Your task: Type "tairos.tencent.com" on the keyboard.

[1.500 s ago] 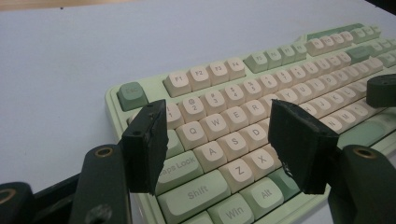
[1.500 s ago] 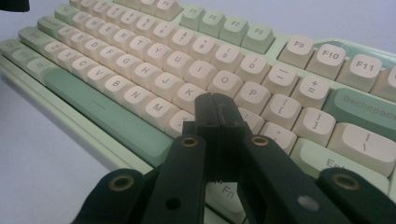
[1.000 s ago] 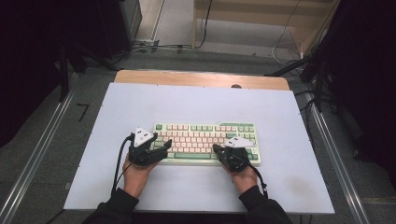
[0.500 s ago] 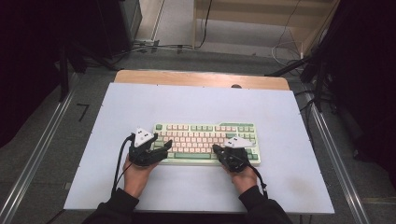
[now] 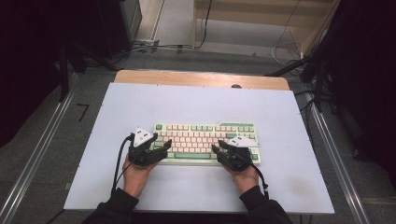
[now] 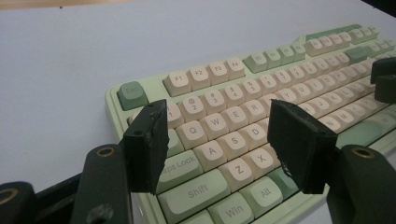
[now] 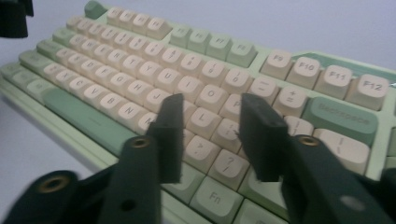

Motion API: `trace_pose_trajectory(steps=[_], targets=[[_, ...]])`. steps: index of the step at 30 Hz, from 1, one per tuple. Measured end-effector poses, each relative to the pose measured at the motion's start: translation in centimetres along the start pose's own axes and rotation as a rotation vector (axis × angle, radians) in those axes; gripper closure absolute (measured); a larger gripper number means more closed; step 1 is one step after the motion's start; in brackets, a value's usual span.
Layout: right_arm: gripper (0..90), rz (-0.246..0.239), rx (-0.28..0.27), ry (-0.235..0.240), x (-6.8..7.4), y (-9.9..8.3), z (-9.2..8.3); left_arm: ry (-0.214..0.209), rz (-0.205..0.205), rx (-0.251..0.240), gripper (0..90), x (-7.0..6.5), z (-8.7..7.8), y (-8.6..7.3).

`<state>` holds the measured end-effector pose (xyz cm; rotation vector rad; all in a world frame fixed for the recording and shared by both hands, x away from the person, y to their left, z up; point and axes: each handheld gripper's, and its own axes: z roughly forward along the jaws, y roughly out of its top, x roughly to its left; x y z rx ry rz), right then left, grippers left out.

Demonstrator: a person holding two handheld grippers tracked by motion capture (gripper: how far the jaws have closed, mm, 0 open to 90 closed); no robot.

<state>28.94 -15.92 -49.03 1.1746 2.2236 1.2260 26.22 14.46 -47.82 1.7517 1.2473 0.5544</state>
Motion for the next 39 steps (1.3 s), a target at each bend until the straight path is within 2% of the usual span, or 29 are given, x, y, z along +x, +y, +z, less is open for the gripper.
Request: trace_pose_trajectory(steps=[3,7,10,16,20,36,39], targets=[[36.0,0.027,-0.009,-0.016,-0.4,0.1,-0.1,-0.006,0.004,0.001,40.9,0.0,0.0,0.0],[27.3,0.047,-0.026,-0.036,-0.8,0.1,-0.2,-0.038,0.009,-0.002,50.8,-0.1,0.0,-0.1],[26.7,0.057,-0.042,-0.05,-1.0,0.1,-0.4,-0.055,0.006,0.003,61.2,-0.2,0.1,-0.1],[26.6,0.057,-0.036,-0.055,-1.0,0.0,-0.5,-0.087,0.009,0.012,81.4,-0.3,0.2,0.0],[26.7,0.059,-0.034,-0.059,-1.1,-0.1,-0.6,-0.099,0.016,0.026,88.9,-0.5,0.5,0.0],[27.1,0.084,-0.031,-0.091,-1.8,-0.7,-1.6,-0.161,0.069,0.083,90.0,-1.9,2.5,0.2],[27.2,0.089,-0.033,-0.101,-2.1,-0.9,-1.9,-0.162,0.081,0.1,90.0,-2.3,2.9,0.1]])
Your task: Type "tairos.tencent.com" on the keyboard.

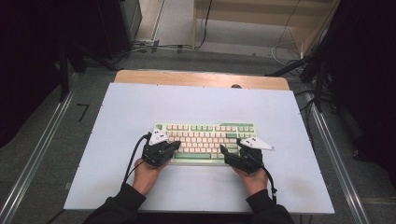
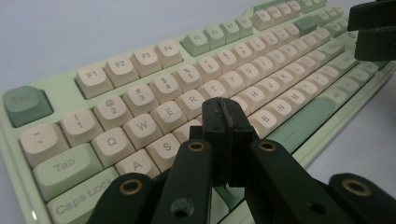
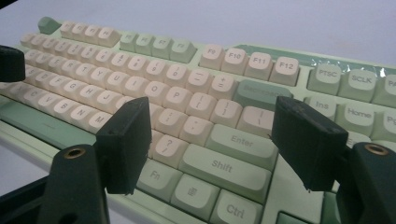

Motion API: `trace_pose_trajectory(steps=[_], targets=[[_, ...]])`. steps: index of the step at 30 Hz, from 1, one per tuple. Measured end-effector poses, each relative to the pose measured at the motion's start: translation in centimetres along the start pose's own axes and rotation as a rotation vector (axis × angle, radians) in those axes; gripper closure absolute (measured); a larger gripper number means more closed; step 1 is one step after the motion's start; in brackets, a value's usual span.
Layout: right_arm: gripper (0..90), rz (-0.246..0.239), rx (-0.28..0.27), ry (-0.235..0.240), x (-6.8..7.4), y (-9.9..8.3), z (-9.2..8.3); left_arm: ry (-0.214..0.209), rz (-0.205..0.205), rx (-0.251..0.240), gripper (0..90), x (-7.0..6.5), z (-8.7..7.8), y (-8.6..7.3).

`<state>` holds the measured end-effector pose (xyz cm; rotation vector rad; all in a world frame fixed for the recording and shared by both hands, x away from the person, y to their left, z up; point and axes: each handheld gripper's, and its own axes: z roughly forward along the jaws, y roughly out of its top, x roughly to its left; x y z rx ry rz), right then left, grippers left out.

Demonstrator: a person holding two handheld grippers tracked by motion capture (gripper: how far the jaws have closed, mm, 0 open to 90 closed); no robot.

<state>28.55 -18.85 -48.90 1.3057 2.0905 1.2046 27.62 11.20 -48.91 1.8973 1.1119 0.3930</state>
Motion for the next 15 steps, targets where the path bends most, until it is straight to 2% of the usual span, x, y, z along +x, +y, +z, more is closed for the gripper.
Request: trace_pose_trajectory(steps=[5,15], targets=[[27.2,0.01,0.004,-0.012,-0.24,-0.23,-0.34,0.003,0.017,0.019,90.0,-0.48,0.64,0.07],[27.2,0.011,0.011,-0.021,-0.39,-0.4,-0.52,0.017,0.023,0.039,90.0,-0.75,0.77,-0.1]])
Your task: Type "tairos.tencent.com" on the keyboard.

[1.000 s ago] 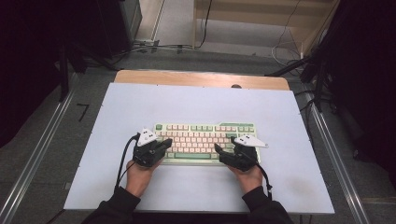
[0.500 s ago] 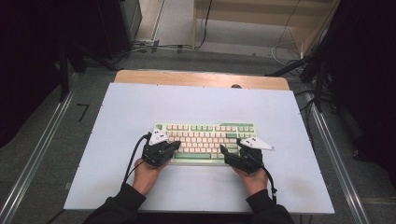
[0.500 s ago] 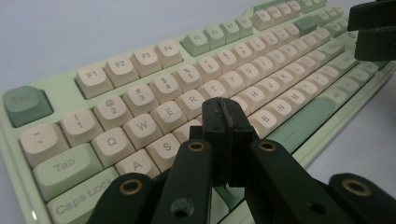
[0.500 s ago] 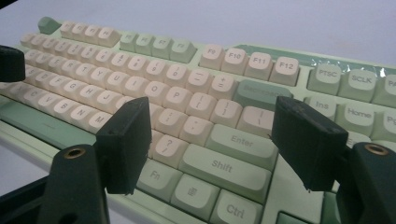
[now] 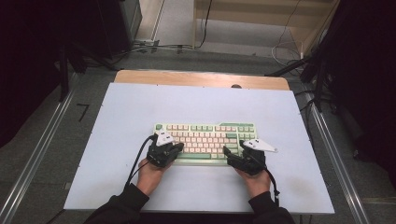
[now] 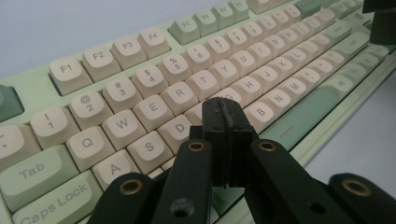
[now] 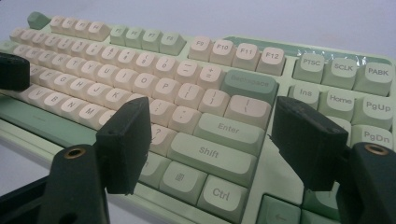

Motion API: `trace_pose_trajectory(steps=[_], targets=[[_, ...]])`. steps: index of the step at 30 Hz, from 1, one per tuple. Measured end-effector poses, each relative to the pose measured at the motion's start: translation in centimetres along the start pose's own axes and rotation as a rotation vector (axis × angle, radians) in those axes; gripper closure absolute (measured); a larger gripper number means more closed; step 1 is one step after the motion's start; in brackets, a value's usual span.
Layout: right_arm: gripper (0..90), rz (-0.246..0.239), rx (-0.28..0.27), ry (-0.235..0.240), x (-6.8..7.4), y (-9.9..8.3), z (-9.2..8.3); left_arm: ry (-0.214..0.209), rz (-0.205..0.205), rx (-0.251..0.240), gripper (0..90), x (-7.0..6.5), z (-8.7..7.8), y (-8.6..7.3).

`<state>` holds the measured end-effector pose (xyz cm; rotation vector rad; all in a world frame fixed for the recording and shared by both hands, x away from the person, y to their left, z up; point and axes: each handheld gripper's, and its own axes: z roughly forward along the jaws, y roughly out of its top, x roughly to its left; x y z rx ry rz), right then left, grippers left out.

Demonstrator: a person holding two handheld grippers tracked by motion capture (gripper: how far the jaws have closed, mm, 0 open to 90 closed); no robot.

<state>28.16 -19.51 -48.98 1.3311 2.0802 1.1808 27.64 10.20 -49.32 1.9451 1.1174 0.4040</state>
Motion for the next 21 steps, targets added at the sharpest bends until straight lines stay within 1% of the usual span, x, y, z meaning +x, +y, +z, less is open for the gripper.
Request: trace_pose_trajectory(steps=[12,19,21], targets=[[27.3,-0.003,0.003,0.005,0.1,0.05,0.12,-0.001,-0.002,-0.004,90.0,0.01,-0.08,-0.18],[27.3,-0.004,0.004,0.003,0.13,0.02,0.1,0.002,0.001,-0.001,90.0,-0.07,0.01,-0.21],[27.3,-0.003,0.006,0.004,0.15,0.02,0.11,0.003,0.008,0.005,90.0,-0.1,0.09,-0.25]])
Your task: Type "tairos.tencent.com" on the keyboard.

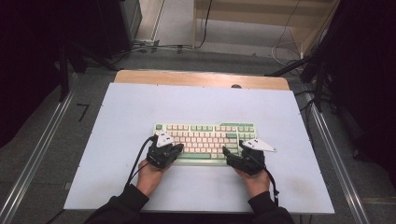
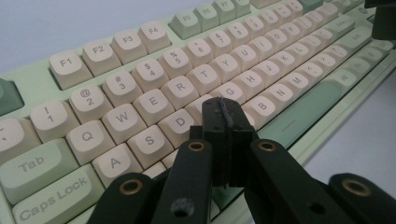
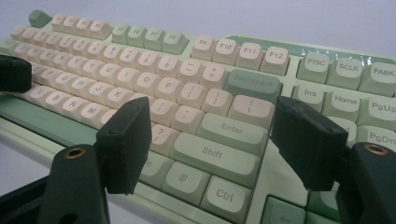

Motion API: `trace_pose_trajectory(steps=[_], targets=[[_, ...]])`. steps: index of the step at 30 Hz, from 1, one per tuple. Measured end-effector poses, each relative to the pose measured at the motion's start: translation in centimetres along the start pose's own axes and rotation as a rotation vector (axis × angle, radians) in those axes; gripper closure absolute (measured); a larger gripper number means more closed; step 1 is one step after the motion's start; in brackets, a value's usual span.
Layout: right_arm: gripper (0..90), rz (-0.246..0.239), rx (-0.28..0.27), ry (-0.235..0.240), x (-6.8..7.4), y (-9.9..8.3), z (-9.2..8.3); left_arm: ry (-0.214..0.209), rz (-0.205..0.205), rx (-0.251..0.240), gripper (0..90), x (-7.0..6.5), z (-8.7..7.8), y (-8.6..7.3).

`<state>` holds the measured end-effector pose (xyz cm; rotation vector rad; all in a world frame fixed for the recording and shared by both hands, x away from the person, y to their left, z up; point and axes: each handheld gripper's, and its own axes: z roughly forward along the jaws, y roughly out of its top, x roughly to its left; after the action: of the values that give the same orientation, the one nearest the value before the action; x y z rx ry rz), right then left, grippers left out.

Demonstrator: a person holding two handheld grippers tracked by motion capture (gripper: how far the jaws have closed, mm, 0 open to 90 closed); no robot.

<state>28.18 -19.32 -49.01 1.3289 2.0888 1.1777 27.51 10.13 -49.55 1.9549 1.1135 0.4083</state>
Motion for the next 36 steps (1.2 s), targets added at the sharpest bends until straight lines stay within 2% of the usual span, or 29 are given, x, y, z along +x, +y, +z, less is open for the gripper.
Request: trace_pose_trajectory(steps=[9,15,19,22,28,33,36], targets=[[27.3,-0.001,0.002,-0.001,0.0,0.0,0.0,-0.001,0.0,-0.004,90.0,-0.1,0.0,-0.1],[27.6,-0.001,-0.006,-0.004,-0.1,0.0,-0.1,-0.002,-0.015,-0.049,90.0,-0.1,-0.5,0.0],[27.6,0.001,-0.008,-0.004,-0.2,0.0,-0.2,-0.002,-0.024,-0.063,89.7,0.1,-0.8,0.1],[27.6,0.003,-0.01,-0.004,-0.2,0.0,-0.2,0.0,-0.038,-0.078,81.4,0.3,-1.1,0.1],[27.6,0.002,-0.012,-0.007,-0.2,0.0,-0.2,0.015,-0.061,-0.106,70.6,0.7,-1.6,0.2],[27.6,0.001,-0.012,-0.008,-0.2,0.1,-0.3,0.044,-0.067,-0.108,47.9,1.0,-1.5,0.0],[27.7,0.003,-0.012,-0.008,-0.3,0.1,-0.3,0.074,-0.063,-0.123,41.4,1.0,-1.6,0.0]])
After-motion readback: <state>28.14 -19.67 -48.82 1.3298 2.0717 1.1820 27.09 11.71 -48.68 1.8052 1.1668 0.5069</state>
